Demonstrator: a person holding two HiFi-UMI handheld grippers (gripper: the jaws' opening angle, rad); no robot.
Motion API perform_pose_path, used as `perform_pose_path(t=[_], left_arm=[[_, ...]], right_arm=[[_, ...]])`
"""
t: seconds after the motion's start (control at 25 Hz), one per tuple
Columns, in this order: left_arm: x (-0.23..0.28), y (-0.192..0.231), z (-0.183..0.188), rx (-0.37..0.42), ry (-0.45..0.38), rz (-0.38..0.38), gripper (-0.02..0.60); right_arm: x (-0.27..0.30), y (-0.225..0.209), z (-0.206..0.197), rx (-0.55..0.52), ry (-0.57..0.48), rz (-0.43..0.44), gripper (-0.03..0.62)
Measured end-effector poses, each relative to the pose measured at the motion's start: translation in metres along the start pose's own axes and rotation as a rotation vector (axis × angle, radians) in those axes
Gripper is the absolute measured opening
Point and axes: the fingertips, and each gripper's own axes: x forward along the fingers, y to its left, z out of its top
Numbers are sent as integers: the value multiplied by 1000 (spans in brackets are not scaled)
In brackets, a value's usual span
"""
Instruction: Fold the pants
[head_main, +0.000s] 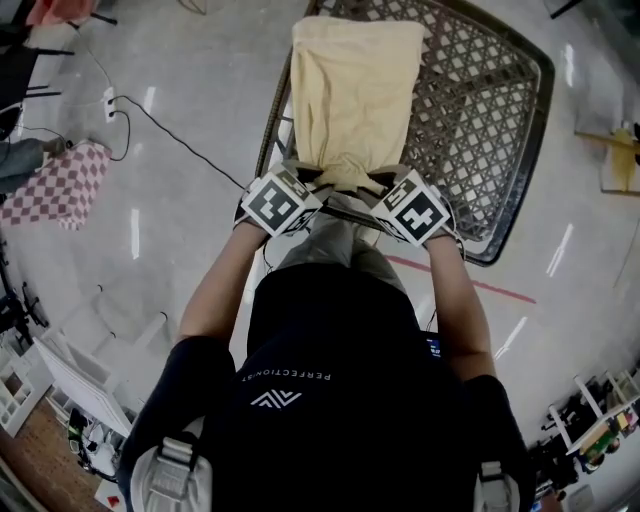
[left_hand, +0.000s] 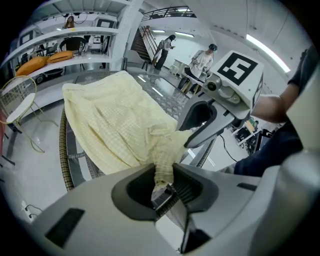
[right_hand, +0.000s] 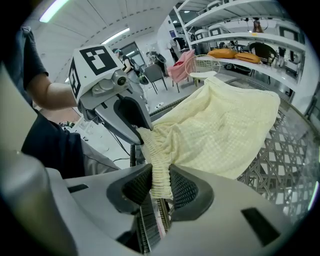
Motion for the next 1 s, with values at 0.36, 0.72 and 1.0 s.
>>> perform_pose_path(t=[0.36, 0.72, 1.0], left_arm=[[-1, -48, -16, -21, -1, -6, 106], [-5, -73, -21, -29, -22, 23, 106], [-17, -91, -14, -42, -80, 64, 106]], right_arm=[[-16, 33, -31, -19, 31, 41, 112], [-29, 51, -44, -31, -2, 56, 112], [-46, 60, -44, -75, -44, 61, 112]])
